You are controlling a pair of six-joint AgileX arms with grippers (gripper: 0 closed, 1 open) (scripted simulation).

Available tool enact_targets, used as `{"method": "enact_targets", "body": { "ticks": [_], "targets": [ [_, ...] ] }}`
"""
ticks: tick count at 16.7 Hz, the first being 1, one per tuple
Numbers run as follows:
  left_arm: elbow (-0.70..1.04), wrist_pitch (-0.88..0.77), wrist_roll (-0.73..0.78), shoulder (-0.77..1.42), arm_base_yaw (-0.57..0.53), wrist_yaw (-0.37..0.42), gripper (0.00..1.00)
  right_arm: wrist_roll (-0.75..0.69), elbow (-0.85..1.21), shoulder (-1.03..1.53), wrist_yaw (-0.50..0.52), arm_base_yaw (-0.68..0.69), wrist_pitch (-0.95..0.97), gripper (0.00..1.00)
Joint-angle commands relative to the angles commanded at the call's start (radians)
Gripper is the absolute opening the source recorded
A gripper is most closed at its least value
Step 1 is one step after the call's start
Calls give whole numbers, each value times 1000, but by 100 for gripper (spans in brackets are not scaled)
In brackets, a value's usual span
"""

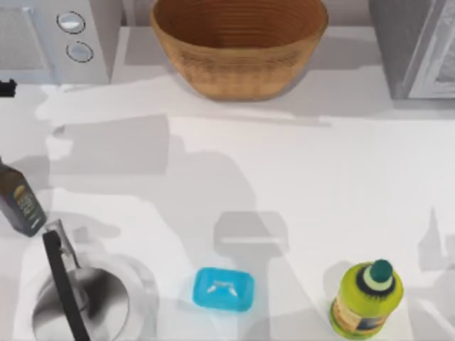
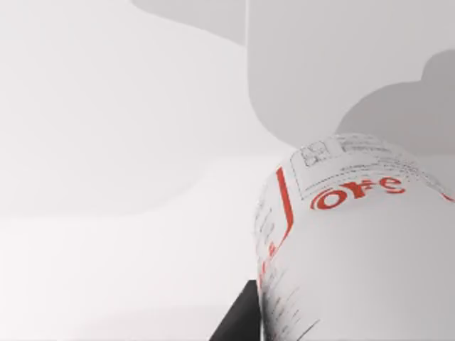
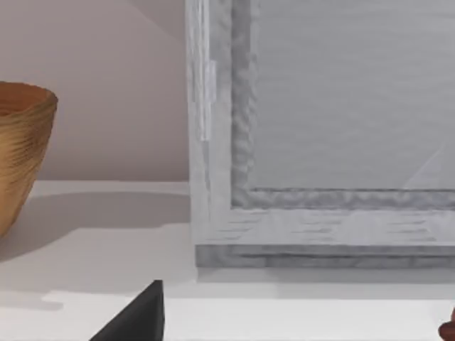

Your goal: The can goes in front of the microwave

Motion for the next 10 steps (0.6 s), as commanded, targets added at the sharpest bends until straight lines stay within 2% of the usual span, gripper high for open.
{"method": "enact_targets", "body": {
  "ticks": [7,10],
  "targets": [
    [0,0,0,0,0,0,98,0,0,0,0,0,0,100],
    [0,0,0,0,0,0,100,0,0,0,0,0,0,100]
  ]
}}
